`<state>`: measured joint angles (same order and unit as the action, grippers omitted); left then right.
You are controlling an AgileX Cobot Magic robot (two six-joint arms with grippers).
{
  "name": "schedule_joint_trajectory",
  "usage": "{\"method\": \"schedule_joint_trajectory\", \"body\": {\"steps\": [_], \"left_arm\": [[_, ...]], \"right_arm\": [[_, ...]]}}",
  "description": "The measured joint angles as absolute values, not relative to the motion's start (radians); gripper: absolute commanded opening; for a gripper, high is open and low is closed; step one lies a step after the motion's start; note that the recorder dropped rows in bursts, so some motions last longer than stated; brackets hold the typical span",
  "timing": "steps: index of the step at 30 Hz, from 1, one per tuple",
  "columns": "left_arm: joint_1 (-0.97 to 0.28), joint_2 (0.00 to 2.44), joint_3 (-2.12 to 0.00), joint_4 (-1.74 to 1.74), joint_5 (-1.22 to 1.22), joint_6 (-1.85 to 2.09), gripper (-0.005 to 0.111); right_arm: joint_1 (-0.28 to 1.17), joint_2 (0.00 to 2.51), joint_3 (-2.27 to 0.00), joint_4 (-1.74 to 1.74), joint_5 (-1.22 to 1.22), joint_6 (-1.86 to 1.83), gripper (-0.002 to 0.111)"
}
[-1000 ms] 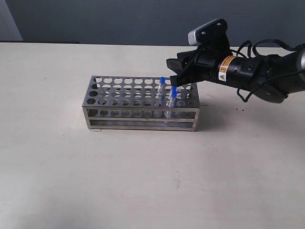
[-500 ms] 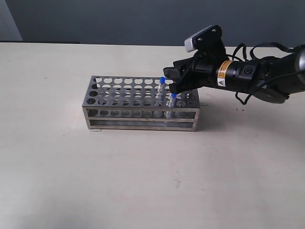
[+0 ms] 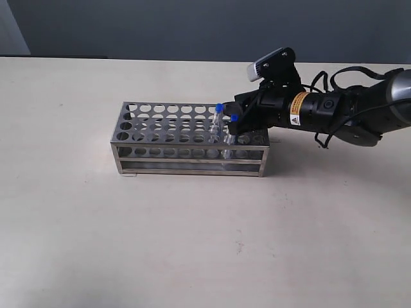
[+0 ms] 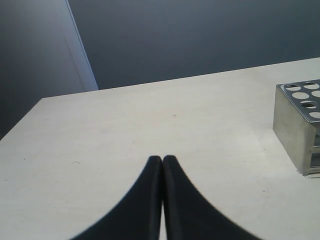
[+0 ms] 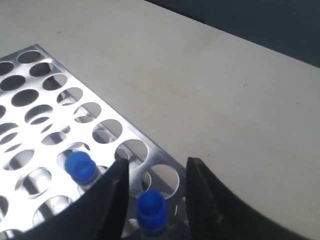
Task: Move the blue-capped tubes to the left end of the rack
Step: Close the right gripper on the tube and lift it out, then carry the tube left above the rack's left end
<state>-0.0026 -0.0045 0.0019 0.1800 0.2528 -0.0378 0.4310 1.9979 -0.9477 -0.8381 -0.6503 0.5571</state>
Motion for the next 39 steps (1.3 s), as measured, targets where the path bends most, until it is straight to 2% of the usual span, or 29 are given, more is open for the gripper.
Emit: {"method": "schedule_joint_trajectory", "body": {"steps": [4,5,11,19,25,32,39], "left_arm": [[-0.003,-0.004,0.002,0.180,0.253,-0.038,0.000],[-0.003,-0.004,0.002,0.180,0.253,-0.038,0.000],[-0.003,-0.004,0.002,0.180,0.253,-0.038,0.000],[-0.003,-0.004,0.002,0.180,0.253,-0.038,0.000],[-0.003,-0.004,0.002,0.180,0.253,-0.038,0.000],[-0.003,-0.004,0.002,0.180,0.253,-0.038,0.000],[-0.003,-0.004,0.002,0.180,0.253,-0.038,0.000]], "right_arm": [[0.431,2.000,-0.948,-0.829,-0.648,0.557,0.002],[0.431,2.000,-0.948,-0.826,-0.648,0.557,-0.001],[0.431,1.994,-0.948,-0.819,-0.648,0.545,-0.001],[0.433,1.783,-0.971,-0.846,-0.588,0.519,-0.001],[0.554,1.742,-1.107,-0.886,-0.561,0.585,-0.001],[0.706,1.832,-1.244,-0.908,-0.563,0.619,-0.001],[0.760,2.069,-1.458,-0.908,-0.557,0.664,-0.001]]}}
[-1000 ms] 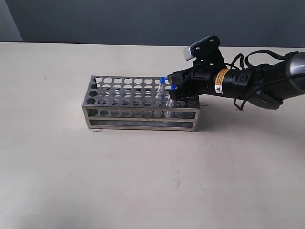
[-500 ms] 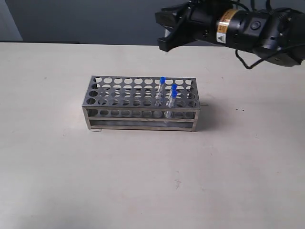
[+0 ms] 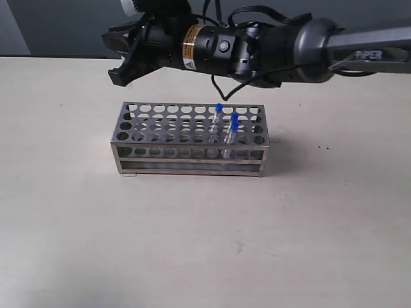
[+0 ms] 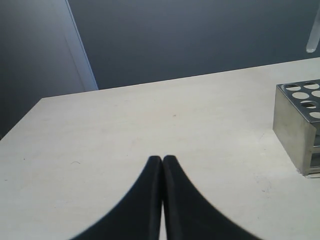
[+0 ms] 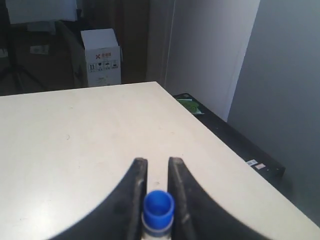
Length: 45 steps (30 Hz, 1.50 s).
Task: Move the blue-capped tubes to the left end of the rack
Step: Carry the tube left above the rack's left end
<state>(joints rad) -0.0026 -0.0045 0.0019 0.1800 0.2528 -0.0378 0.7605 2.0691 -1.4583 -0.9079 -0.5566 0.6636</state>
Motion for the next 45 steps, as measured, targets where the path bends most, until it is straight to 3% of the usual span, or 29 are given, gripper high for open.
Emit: {"method": "schedule_joint_trajectory", "body": {"steps": [8,45], "left_arm": [[-0.003,-0.004,0.002,0.180,0.253,-0.038,0.000],[-0.003,-0.004,0.002,0.180,0.253,-0.038,0.000]], "right_arm": [[0.768,2.229,-1.632,-0.912,-0.482,0.733,-0.001],[0.768,2.290,-1.637,-1.130,-0.458,0.908,-0.001]]}}
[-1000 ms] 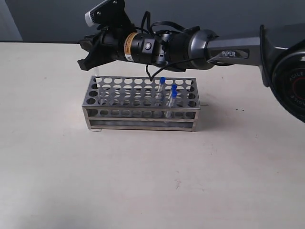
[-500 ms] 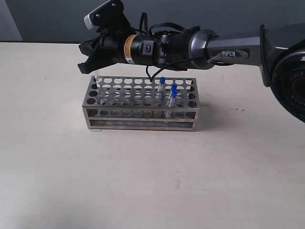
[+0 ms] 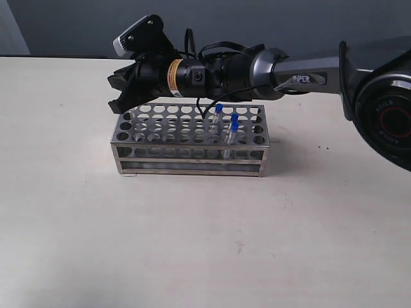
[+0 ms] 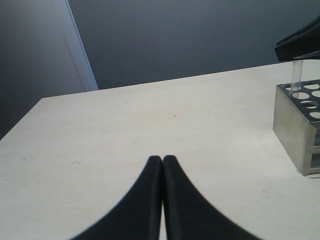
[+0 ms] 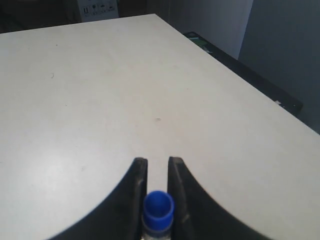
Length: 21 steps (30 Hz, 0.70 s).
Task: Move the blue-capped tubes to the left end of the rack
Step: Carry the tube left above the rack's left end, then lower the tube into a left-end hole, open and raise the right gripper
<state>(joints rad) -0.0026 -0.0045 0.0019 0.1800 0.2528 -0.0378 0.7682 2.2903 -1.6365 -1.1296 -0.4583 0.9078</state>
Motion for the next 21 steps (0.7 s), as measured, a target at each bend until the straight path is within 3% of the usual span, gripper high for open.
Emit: {"method": "schedule_joint_trajectory", "body": {"steps": [15,21], "left_arm": [[-0.003,-0.004,0.002,0.180,0.253,-0.038,0.000],[-0.003,-0.004,0.002,0.180,0.253,-0.038,0.000]], "right_arm": [[0.768,2.293,-1.637,-1.147,-0.465,0.928,0.000],[0.768,2.293,-1.637,-1.152,-0.470,0.933,0.016]]}}
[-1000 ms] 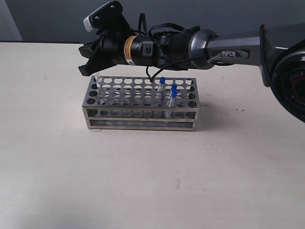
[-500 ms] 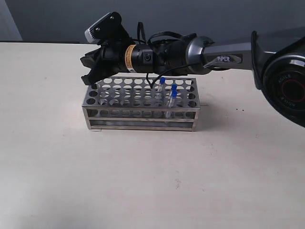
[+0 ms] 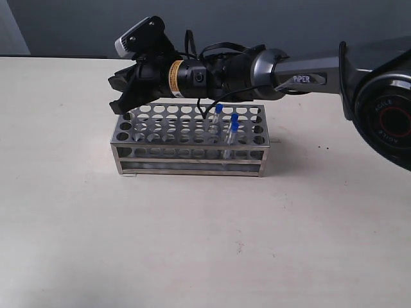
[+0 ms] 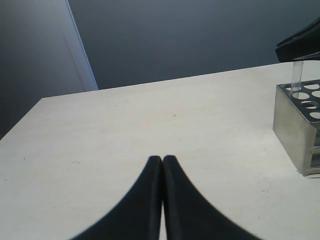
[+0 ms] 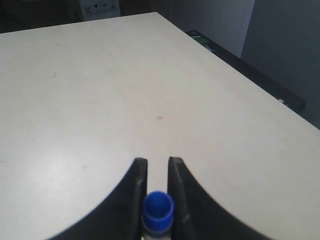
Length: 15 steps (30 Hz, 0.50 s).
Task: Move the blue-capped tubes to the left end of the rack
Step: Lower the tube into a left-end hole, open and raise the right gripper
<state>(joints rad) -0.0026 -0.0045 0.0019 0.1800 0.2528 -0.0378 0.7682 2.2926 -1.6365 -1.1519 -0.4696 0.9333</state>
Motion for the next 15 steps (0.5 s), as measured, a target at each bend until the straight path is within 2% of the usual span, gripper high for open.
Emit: {"method": "schedule_joint_trajectory", "body": {"steps": [15], "left_arm": [[-0.003,-0.004,0.002,0.180,0.253,-0.038,0.000]], "right_arm": [[0.768,2.293,-1.637,-1.241,-0.494,1.009,0.019]]}}
